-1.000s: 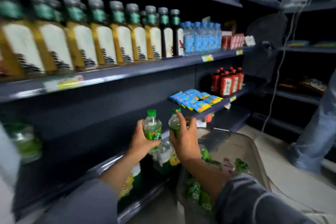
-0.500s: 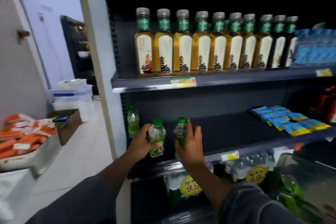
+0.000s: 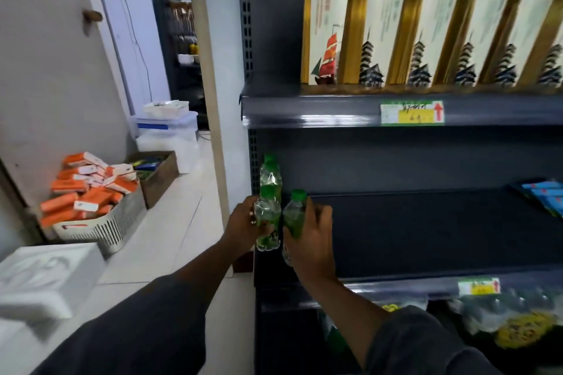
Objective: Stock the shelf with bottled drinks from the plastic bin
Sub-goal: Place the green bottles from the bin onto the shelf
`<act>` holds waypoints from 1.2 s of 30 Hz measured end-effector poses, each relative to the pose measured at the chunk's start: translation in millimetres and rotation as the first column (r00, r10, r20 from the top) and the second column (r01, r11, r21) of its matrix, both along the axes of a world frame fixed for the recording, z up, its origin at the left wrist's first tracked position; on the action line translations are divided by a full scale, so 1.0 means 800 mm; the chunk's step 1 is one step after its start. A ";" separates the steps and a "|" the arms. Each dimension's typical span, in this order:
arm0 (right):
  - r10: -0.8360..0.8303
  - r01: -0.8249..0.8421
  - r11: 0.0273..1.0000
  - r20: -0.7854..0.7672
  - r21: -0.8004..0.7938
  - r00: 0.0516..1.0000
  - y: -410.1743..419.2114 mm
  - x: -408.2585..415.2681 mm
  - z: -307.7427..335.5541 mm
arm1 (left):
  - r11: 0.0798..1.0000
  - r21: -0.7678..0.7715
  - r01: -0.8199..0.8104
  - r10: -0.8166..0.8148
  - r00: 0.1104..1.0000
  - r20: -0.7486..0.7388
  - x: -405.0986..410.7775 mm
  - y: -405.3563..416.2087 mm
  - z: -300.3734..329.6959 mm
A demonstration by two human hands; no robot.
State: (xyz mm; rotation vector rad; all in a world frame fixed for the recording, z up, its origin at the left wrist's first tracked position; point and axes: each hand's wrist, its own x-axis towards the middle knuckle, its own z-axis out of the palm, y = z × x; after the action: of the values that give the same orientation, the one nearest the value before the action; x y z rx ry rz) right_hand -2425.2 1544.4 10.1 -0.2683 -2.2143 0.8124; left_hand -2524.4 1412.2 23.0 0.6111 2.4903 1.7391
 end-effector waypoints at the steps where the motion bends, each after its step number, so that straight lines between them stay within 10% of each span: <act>1: 0.000 0.000 1.000 0.007 -0.005 1.000 -0.001 -0.008 -0.001 | 1.000 -0.020 -0.001 0.000 1.000 -0.014 -0.007 0.002 0.000; 17: 0.070 -0.033 0.972 0.152 -0.232 0.986 -0.014 -0.023 -0.052 | 0.975 0.186 -0.124 0.077 0.967 0.243 -0.042 0.012 -0.023; 36: 0.108 -0.056 0.982 0.298 -0.180 0.949 -0.007 -0.066 -0.041 | 0.973 0.158 -0.170 0.141 0.974 0.180 -0.032 0.020 -0.064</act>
State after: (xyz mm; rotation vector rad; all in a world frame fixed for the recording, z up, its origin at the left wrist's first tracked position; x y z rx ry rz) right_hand -2477.7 1539.1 -22.6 -0.4110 -2.4606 1.0685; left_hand -2549.9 1428.0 -28.6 0.2681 2.3474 1.9847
